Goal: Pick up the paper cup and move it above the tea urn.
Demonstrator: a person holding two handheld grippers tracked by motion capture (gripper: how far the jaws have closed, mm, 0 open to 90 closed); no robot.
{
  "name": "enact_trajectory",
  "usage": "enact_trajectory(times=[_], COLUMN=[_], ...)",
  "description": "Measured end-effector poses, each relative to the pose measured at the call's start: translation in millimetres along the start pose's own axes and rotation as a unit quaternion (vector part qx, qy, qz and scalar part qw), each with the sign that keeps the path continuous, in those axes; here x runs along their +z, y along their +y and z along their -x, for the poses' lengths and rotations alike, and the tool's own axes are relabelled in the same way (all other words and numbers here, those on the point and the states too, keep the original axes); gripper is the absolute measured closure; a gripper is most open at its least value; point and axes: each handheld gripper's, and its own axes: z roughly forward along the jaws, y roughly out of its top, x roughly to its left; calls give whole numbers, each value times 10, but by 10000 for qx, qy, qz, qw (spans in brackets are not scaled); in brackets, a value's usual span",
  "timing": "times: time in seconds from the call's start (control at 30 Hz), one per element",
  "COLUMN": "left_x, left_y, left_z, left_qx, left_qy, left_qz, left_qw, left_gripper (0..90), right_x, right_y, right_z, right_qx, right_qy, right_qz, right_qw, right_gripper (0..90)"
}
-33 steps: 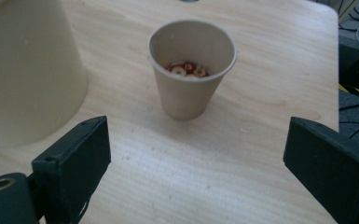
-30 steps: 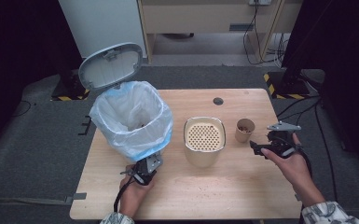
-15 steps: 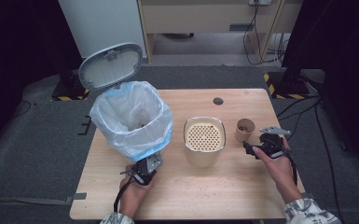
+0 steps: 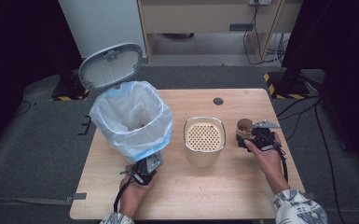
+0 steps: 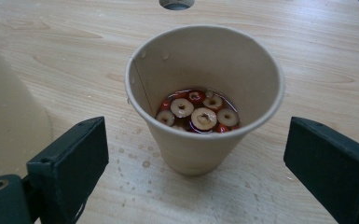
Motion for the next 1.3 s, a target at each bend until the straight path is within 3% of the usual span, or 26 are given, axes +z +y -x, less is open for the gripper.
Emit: enact_trajectory(times=[0.3, 0.53, 0.67, 0.93, 1.13, 1.3], left_x=[0, -1, 0, 0, 0, 0], left_y=[-1, -3, -2, -2, -1, -1], left_z=[0, -3, 1, 0, -2, -3], left_qx=[5, -6, 12, 7, -6, -20], left_qy=[1, -8, 4, -1, -6, -10], left_qz=[2, 6, 5, 6, 3, 5], left_qw=[10000, 10000, 10000, 10000, 10000, 10000], left_gripper=[891, 891, 891, 891, 891, 891], right_x=[196, 285, 334, 295, 180, 36], right_y=[-27, -39, -49, -41, 39, 161], right_z=[-22, 23, 50, 55, 68, 57], right_qx=[119, 207, 287, 67, -62, -322], right_qy=[67, 12, 111, 118, 169, 215], right_qz=[403, 721, 833, 833, 913, 979], right_qw=[9991, 9972, 9961, 9964, 9957, 9944], right_gripper=[104, 202, 233, 295, 317, 328])
